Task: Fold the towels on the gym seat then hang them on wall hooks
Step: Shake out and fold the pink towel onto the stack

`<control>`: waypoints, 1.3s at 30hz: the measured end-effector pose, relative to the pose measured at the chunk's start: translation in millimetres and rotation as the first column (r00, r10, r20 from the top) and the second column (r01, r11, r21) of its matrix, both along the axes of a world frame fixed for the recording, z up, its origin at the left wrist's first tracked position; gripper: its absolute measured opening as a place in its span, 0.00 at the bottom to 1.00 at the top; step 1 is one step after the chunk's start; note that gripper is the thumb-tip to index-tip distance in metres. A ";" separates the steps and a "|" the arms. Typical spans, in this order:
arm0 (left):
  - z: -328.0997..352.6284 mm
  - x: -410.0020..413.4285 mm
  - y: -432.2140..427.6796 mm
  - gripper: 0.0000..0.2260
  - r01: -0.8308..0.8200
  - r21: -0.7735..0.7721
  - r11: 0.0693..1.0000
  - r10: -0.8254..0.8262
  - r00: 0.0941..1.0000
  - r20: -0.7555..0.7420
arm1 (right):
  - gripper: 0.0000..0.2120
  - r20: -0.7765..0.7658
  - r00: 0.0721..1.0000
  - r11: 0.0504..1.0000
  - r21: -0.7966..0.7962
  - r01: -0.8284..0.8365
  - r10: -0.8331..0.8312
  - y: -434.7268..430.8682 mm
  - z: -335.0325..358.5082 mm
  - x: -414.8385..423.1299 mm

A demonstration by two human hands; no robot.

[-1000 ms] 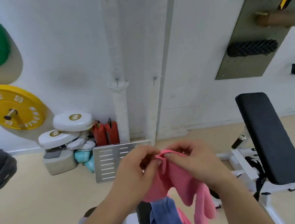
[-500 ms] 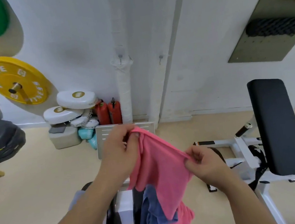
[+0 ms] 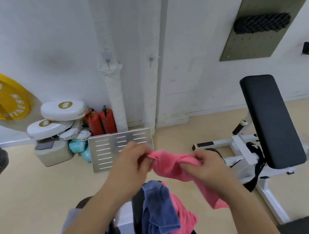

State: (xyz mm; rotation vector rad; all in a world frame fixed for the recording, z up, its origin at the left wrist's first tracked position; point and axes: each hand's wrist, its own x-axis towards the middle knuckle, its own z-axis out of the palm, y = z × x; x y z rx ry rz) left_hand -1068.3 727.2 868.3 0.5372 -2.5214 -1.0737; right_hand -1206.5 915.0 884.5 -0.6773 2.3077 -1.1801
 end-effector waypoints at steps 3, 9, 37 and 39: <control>-1.3 -1.9 26.2 0.08 0.103 0.042 0.994 -0.100 0.993 -0.067 | 0.08 0.091 0.982 0.986 -0.027 -0.163 0.165 -18.4 12.4 20.8; 11.5 10.7 31.7 0.07 0.088 0.362 0.928 -0.062 0.995 -0.082 | 0.08 0.091 0.973 0.974 -0.096 -0.204 0.213 -12.2 12.1 20.6; 11.6 -47.1 80.9 0.06 -0.164 0.128 0.978 0.155 0.985 0.076 | 0.07 0.350 0.771 0.718 -0.296 0.631 -0.533 79.0 -1.2 -8.2; 11.6 -58.0 96.9 0.07 -0.132 0.101 0.986 0.125 0.990 0.072 | 0.05 0.249 0.800 0.755 -0.268 0.598 -0.546 93.8 -1.2 -10.3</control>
